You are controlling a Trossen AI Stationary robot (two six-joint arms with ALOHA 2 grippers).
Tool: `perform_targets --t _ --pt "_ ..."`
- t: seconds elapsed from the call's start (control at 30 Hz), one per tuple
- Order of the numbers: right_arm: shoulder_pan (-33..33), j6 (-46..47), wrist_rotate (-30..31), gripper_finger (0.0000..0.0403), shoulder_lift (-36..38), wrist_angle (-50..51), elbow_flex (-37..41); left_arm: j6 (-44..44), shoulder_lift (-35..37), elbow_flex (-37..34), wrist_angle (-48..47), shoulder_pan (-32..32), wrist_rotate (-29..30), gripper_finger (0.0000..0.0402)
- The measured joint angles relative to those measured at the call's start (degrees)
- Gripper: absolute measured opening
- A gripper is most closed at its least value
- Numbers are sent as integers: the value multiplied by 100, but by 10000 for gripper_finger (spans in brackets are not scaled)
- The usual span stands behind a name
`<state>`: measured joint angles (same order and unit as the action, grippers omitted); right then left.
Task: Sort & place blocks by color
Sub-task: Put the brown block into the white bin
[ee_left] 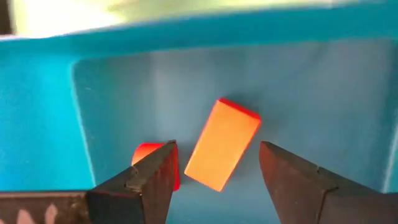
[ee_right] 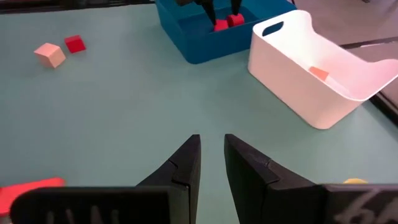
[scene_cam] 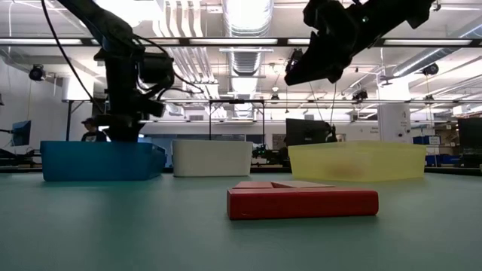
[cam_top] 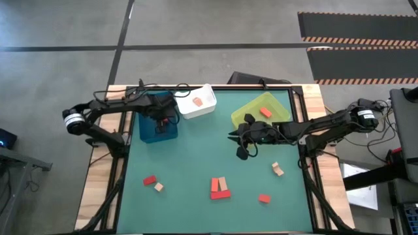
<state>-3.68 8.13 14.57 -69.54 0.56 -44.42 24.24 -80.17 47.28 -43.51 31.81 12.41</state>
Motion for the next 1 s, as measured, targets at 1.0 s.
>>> perform_targets --t 1.0 --pt "-366 3150 -1062 63 2 1669 -22 -3125 2215 -737 3283 -2392 -16 210"
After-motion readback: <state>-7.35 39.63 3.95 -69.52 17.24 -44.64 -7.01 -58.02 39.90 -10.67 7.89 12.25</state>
